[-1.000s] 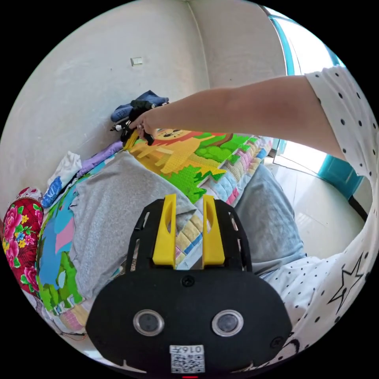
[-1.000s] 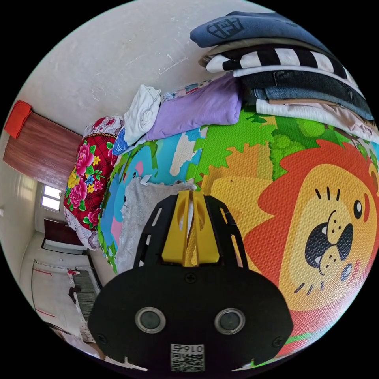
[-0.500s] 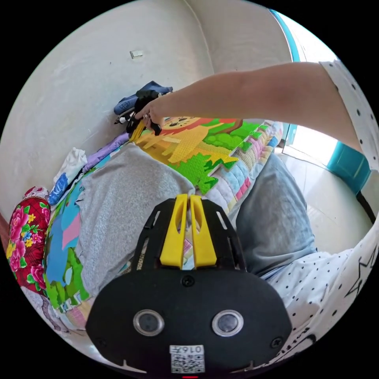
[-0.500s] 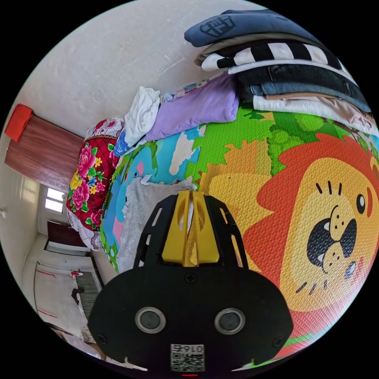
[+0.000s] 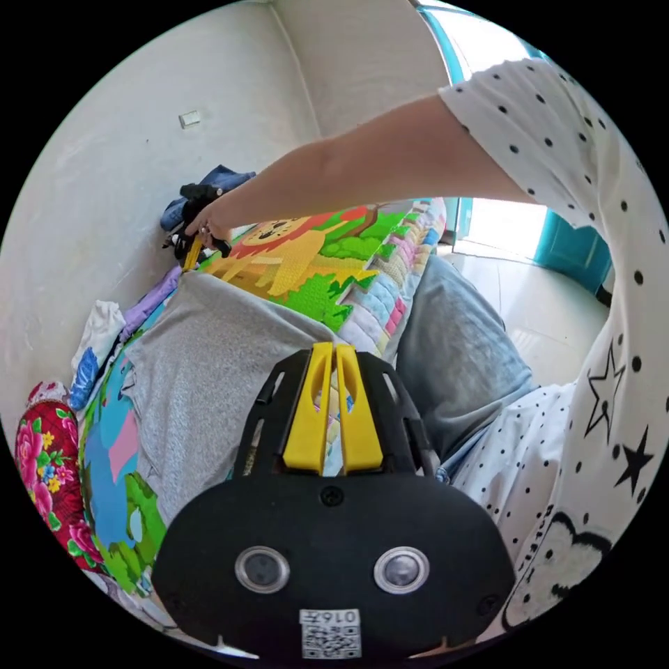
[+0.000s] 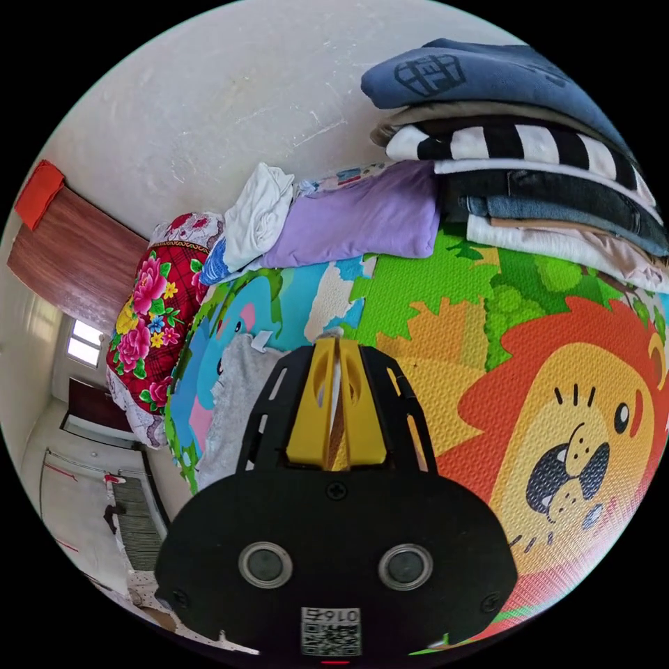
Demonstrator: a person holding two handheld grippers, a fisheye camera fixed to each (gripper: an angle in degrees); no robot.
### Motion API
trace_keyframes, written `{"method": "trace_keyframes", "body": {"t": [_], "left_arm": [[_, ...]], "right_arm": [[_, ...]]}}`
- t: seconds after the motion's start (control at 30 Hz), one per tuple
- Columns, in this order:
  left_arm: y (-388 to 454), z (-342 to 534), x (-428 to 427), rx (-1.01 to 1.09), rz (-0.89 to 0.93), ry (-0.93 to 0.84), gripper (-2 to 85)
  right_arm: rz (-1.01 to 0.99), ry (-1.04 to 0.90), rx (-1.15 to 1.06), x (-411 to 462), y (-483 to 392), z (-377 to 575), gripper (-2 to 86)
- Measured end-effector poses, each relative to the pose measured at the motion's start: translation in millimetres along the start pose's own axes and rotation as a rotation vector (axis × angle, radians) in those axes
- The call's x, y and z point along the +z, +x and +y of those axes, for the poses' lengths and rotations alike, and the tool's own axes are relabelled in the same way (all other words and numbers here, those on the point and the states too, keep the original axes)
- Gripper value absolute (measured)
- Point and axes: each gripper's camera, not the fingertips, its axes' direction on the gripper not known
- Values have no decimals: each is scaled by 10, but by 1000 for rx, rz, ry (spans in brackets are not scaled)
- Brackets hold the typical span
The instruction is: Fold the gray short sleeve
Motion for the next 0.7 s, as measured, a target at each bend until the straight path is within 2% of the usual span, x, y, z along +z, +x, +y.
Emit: {"method": "trace_keyframes", "body": {"t": [0.13, 0.23, 0.37, 0.43, 0.5, 0.57, 0.63, 0.7], "left_arm": [[-244, 0, -39, -80, -13, 9, -6], [-574, 67, -117, -263, 23, 52, 5], [-1047, 398, -538, -389, 121, 192, 34], [-1315, 643, -766, -462, 75, 234, 41], [-1760, 1039, -1046, -604, -56, 241, 46], [-2102, 1328, -1210, -694, -117, 216, 45], [-2408, 1607, -1340, -775, -116, 184, 44], [-2648, 1926, -1515, -834, -107, 178, 40]], "right_arm": [[118, -20, -42, 80, -327, -259, 5], [177, -81, -57, 194, -479, -365, 15], [183, -34, -8, -120, -593, -496, 79], [212, 21, -94, -332, -818, -512, 101], [261, 27, -249, -464, -1190, -508, 105], [421, 74, -373, -589, -1698, -486, 98], [528, 135, -337, -688, -1924, -535, 63], [568, 28, -377, -647, -2029, -674, 40]]}}
